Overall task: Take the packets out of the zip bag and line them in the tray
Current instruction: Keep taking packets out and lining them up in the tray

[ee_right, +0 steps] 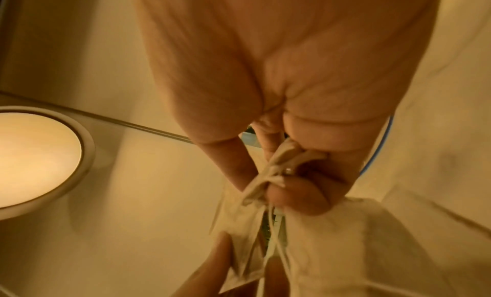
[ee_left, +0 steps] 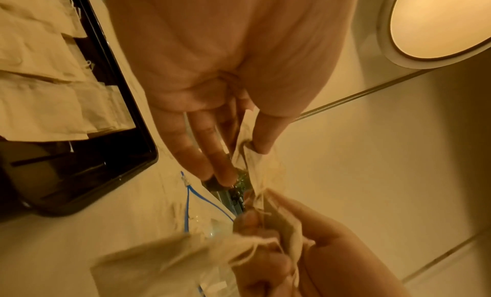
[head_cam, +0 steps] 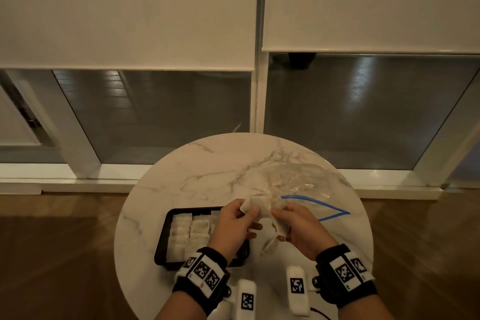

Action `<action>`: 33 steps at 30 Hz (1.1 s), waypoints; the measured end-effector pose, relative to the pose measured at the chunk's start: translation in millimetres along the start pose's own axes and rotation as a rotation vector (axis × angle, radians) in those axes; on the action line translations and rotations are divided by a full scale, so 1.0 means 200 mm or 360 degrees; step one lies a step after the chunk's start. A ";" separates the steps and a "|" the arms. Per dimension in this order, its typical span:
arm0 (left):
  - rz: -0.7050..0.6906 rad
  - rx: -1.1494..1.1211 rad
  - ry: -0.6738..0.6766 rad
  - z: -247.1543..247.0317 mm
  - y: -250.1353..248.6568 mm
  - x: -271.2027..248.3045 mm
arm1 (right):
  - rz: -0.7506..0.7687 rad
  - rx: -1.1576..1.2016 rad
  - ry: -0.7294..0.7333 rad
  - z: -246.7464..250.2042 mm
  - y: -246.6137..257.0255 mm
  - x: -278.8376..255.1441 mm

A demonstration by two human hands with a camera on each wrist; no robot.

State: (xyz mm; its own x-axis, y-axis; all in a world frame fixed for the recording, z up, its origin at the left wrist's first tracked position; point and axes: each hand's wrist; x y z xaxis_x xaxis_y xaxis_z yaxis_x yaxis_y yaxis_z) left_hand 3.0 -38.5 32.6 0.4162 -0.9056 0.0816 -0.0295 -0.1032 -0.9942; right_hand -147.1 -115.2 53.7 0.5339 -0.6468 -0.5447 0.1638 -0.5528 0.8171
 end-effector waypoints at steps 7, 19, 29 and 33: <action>0.0043 0.0091 -0.0214 0.13 0.06 0.05 | -0.0061 -0.0334 -0.0394 0.06 -0.11 0.15; 0.0180 -0.0051 -0.0407 0.31 0.10 0.02 | 0.0052 -0.0549 -0.0464 0.08 -0.13 0.22; 0.0158 -0.0052 -0.0643 0.46 0.11 0.02 | 0.0343 -0.0635 -0.0491 -0.02 -0.13 0.23; 0.0118 -0.0007 -0.0852 0.54 0.10 0.01 | 0.0384 -0.0756 -0.0299 -0.19 -0.12 0.26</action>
State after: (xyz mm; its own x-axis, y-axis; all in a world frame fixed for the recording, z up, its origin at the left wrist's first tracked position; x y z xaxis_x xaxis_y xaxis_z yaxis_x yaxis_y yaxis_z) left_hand 102.1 2.3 4.6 0.8177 -0.5745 -0.0372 -0.0801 -0.0497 -0.9955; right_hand -92.0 -115.8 12.8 0.4529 -0.8318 -0.3208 0.4339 -0.1087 0.8944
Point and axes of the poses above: each hand's wrist, its own x-axis towards the middle knuckle, its own z-axis out of the back of the hand, y = z × x, and after that the axes turned 13 degrees about -z, right-handed
